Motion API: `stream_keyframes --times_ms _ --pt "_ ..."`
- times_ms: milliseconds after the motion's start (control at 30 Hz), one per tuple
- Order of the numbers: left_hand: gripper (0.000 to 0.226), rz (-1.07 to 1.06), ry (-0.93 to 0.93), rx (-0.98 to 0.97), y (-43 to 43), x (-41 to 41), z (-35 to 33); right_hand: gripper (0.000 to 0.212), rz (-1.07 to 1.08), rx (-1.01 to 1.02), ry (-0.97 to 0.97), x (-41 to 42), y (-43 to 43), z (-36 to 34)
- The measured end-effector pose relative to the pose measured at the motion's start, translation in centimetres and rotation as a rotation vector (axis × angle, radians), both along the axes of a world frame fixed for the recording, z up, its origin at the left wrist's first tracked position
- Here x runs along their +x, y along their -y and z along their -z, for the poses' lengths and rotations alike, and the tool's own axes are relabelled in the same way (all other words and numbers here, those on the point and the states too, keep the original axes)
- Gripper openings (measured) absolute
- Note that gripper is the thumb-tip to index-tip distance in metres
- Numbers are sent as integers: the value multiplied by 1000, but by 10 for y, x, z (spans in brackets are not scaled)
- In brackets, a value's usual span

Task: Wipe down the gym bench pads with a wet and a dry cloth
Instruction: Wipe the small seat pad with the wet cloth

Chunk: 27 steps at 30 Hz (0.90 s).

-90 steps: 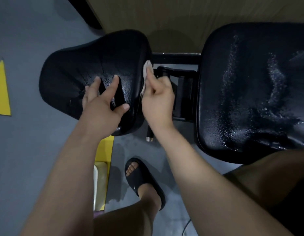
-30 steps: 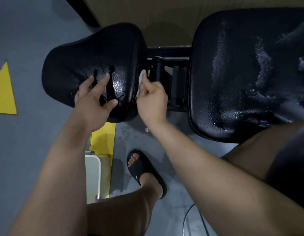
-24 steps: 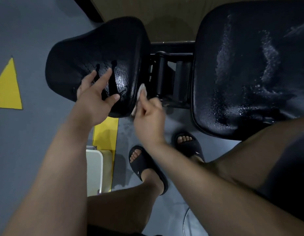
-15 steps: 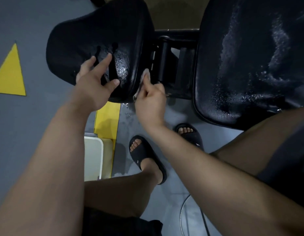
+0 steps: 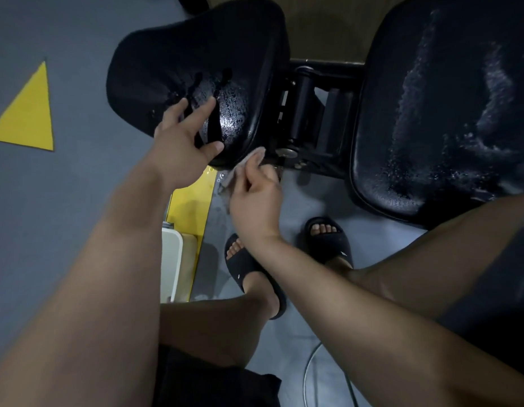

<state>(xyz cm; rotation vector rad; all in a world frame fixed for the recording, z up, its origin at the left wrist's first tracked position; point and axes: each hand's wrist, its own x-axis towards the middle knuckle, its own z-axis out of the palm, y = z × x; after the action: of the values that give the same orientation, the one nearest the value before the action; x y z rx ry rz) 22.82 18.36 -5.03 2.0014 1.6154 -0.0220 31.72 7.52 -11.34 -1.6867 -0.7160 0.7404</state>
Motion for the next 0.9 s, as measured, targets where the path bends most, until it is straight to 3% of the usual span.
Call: stream_keyframes --times_ms 233,400,700,900 --pt "70 -13 7 -8 4 2 -3 28 70 -20 -41 22 -17 -3" --pt "70 -21 11 -19 5 5 -7 26 -92 -36 -226 -5 14 -9" --pt "75 -19 6 -42 10 -1 -3 16 95 -75 -369 -8 2 7" --pt "78 -11 5 -51 11 -1 -4 13 290 -144 -723 4 -4 6"
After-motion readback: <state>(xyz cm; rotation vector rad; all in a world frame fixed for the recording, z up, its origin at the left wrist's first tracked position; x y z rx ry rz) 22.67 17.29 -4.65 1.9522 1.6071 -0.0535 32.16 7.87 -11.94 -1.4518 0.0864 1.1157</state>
